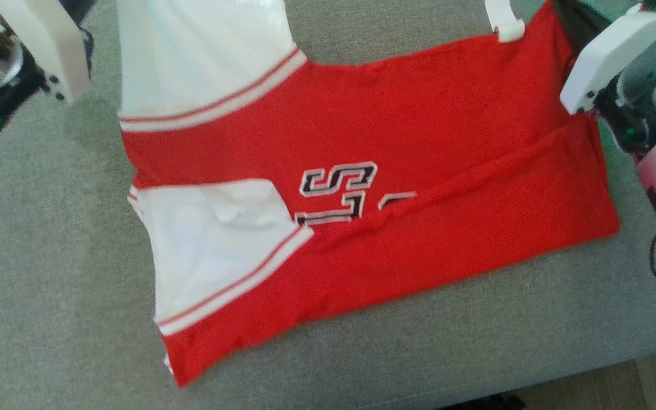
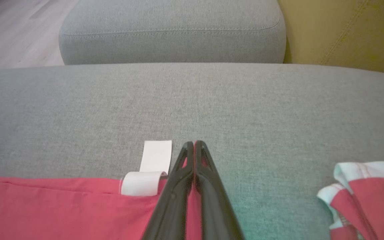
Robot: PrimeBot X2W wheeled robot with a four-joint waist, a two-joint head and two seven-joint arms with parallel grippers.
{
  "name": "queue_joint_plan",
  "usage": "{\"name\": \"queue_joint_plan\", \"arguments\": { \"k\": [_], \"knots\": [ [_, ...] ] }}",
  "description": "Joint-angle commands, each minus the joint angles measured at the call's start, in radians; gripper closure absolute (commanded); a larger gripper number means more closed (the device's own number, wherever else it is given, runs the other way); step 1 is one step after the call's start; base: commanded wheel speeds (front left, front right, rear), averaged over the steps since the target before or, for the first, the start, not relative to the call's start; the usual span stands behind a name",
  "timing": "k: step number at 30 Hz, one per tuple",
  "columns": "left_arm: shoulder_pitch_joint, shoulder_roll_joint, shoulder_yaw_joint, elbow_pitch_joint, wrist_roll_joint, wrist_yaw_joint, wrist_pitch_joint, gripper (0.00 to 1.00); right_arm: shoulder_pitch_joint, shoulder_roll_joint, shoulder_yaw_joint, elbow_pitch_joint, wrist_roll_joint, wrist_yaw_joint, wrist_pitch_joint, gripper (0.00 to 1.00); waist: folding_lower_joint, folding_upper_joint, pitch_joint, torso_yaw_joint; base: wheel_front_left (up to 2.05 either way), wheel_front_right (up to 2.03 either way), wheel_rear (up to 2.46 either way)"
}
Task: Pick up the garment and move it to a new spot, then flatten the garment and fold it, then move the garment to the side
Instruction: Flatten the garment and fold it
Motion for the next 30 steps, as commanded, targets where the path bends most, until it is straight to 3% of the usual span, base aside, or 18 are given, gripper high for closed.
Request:
{"name": "queue_joint_plan", "arguments": {
  "k": [1,6,13,24,30],
  "knots": [
    [-0.073,0.034,0.051,-0.003,0.013,0.002,-0.017,1.0,-0.013,-0.02,0.001,-0.02,0.009,0.007,-0.014,1.0,-0.0001,0.0,0.0,0.0,0.0,0.0,0.0],
    [-0.119,0.015,0.055,0.041,0.06,0.002,-0.132,1.0,-0.037,-0.047,-0.011,-0.015,0.042,0.007,-0.073,1.0,-0.0001,0.0,-0.003,0.004,0.0,0.0,0.0],
    [-0.093,0.026,0.02,-0.003,0.031,0.002,-0.184,1.0,0.026,-0.098,-0.017,-0.045,0.107,0.007,-0.125,1.0,-0.0001,0.0,-0.03,0.04,0.0,0.0,0.0],
    [0.098,0.156,-0.011,-0.19,0.04,0.002,-0.276,1.0,0.218,-0.219,-0.037,-0.146,0.176,0.007,-0.166,1.0,-0.0001,0.0,-0.079,0.11,0.0,0.0,0.0],
    [0.237,0.211,-0.017,-0.298,0.082,0.049,-0.291,1.0,0.329,-0.255,-0.059,-0.203,0.179,0.007,-0.182,1.0,-0.0001,0.0,-0.106,0.129,0.0,0.0,0.0]
  ]
}}
